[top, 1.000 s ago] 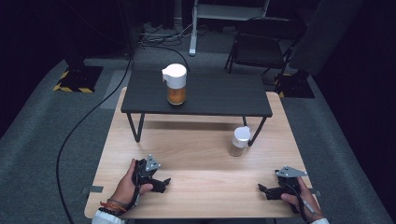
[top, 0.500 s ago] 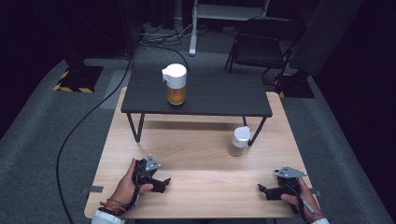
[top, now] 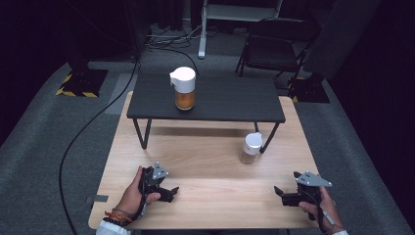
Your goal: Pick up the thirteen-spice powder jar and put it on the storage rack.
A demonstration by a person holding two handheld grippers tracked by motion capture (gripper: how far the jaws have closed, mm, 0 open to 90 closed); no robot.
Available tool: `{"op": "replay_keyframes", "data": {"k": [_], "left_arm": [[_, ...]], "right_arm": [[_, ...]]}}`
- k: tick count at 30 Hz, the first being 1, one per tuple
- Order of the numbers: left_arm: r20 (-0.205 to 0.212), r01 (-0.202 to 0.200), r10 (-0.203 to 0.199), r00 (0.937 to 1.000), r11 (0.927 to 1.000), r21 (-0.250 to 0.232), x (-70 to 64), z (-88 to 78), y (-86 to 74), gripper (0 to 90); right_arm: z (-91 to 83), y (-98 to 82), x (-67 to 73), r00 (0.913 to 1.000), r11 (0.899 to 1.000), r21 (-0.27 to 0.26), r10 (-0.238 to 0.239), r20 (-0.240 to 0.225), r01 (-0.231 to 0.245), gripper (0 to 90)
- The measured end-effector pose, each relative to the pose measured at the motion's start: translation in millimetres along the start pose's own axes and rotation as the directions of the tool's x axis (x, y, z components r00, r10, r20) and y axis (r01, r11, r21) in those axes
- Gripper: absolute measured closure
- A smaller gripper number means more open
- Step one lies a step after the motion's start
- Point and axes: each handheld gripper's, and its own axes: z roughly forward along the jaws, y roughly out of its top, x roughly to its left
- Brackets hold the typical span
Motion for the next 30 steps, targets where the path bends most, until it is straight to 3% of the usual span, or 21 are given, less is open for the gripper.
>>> {"op": "replay_keyframes", "data": {"k": [16,30], "left_arm": [[0.000,-0.001,0.001,1.0000,1.0000,0.000,0.0,0.0,0.0,0.0],[0.000,0.004,-0.004,1.0000,1.0000,-0.001,-0.3,0.4,0.1,0.0]], "right_arm": [[-5.9,3.1,3.4,0.9999,0.999,-0.043,-0.008,-0.009,0.008,1.3],[6.2,13.6,9.5,0.9997,0.998,-0.061,-0.024,-0.001,0.024,1.2]]}}
